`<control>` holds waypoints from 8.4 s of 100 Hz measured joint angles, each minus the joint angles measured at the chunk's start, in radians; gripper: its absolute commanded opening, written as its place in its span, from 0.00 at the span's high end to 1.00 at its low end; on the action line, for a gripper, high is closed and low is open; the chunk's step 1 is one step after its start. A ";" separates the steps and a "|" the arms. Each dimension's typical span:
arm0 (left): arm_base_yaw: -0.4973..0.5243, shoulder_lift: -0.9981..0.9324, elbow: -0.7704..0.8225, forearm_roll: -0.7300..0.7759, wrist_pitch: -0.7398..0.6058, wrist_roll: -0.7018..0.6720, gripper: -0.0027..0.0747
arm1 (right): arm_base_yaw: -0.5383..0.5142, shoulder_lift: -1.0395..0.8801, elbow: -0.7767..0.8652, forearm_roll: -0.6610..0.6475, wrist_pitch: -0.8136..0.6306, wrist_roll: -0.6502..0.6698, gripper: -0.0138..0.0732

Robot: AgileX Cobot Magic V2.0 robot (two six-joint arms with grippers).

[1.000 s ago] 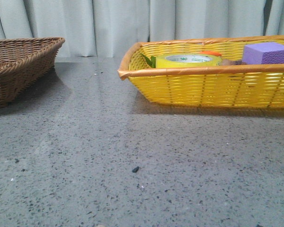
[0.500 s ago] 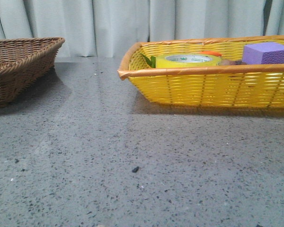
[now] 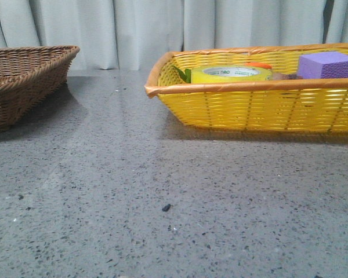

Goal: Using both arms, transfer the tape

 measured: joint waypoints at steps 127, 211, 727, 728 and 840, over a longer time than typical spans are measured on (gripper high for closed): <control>0.000 0.011 -0.058 -0.004 -0.199 0.000 0.99 | 0.000 0.085 -0.145 0.042 -0.087 0.000 0.92; 0.000 0.293 -0.347 -0.010 -0.133 0.000 0.99 | 0.220 0.806 -0.853 0.136 0.348 -0.004 0.83; -0.520 0.824 -0.654 -0.115 -0.046 0.053 0.49 | 0.916 1.489 -2.137 -0.216 0.939 -0.010 0.92; -0.528 0.838 -0.663 -0.113 -0.044 0.053 0.49 | 0.916 1.481 -2.130 -0.216 0.939 -0.010 0.92; -0.607 1.545 -1.104 -0.033 0.367 0.235 0.51 | 0.916 1.321 -1.900 -0.227 0.946 0.025 0.92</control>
